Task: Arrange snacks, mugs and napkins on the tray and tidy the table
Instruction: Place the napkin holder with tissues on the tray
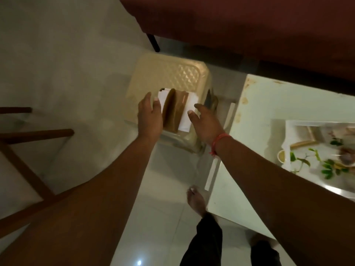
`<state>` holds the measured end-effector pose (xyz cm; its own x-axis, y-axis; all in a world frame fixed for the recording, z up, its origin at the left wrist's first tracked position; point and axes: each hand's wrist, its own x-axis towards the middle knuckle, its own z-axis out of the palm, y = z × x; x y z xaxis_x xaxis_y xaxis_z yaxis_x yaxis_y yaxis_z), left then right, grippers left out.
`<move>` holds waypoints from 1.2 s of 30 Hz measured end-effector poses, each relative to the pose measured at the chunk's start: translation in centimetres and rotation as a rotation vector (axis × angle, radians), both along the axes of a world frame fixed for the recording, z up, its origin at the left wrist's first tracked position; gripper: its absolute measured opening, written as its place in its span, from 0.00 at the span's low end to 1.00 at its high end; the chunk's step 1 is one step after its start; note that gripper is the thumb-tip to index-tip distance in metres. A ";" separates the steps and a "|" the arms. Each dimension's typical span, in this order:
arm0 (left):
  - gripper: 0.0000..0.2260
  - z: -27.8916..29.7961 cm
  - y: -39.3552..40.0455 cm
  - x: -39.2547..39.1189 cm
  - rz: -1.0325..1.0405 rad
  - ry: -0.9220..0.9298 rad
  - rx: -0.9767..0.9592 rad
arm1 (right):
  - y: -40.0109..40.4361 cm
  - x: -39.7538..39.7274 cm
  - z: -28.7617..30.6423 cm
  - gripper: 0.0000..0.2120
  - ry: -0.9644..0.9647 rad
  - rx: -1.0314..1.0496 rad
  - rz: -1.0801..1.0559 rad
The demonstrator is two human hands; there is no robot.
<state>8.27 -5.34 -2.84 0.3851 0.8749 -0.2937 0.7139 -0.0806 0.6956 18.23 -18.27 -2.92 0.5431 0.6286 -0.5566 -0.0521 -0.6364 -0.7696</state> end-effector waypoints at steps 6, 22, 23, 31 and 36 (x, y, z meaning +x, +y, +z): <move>0.30 -2.1 1.0 -0.1 -0.051 -0.101 -0.505 | 4.3 -2.9 -1.5 0.22 0.141 0.060 -0.155; 0.23 1.6 -14.4 3.8 -0.082 -0.329 -0.502 | -9.1 -0.3 1.9 0.19 -0.055 0.125 -0.274; 0.23 1.6 -16.9 4.4 -0.106 -0.328 -0.536 | -11.7 0.1 2.0 0.19 -0.085 0.109 -0.287; 0.25 0.3 -33.1 9.0 -0.232 -0.271 -0.837 | -29.4 3.7 0.6 0.18 -0.132 -0.068 -0.461; 0.22 -0.8 -36.9 11.9 -0.211 -0.204 -0.900 | -33.0 6.5 -1.8 0.19 -0.076 -0.139 -0.473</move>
<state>20.12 -42.24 -3.69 0.6278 0.2585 -0.7342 0.6038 0.4335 0.6689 24.78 -51.25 -4.68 0.7932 0.2268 -0.5652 -0.3064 -0.6534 -0.6922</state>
